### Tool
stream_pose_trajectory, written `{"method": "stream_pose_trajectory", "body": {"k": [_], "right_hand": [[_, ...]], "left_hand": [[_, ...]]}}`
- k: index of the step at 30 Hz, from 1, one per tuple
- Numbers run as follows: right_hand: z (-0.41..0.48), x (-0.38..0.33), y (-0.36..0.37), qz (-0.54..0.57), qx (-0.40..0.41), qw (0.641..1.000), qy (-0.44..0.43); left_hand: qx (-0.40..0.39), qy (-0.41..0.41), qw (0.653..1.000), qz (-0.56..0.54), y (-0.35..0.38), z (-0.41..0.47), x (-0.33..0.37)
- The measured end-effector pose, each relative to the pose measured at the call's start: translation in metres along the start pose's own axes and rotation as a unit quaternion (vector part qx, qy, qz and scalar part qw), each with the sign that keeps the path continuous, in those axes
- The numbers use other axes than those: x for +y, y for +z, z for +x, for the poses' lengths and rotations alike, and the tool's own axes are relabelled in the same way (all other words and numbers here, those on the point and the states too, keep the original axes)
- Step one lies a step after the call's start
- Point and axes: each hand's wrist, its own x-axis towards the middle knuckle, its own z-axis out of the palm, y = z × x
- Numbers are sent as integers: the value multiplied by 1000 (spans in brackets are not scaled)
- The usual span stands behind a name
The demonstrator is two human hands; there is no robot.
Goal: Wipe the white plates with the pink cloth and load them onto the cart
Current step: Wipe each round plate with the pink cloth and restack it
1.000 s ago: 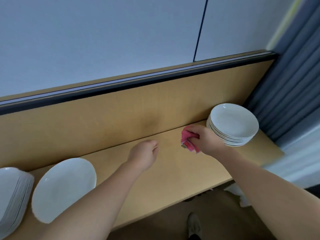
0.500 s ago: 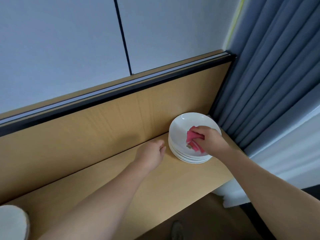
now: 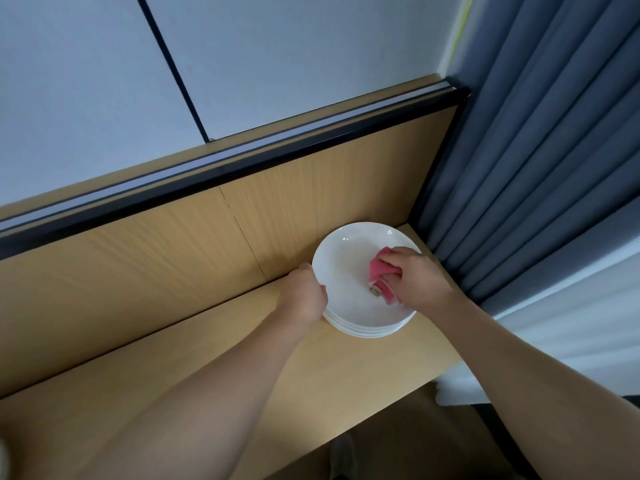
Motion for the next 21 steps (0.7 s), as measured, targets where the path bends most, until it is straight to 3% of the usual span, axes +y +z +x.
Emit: {"method": "stream_pose_trajectory", "body": {"k": [9, 21], "right_hand": [[3, 4, -1, 30, 22, 999, 10], [-1, 0, 0, 68, 47, 997, -3]], "left_hand": [[-16, -36, 998, -53, -1, -2, 6], [-31, -101, 971, -215, -13, -3, 19]]}}
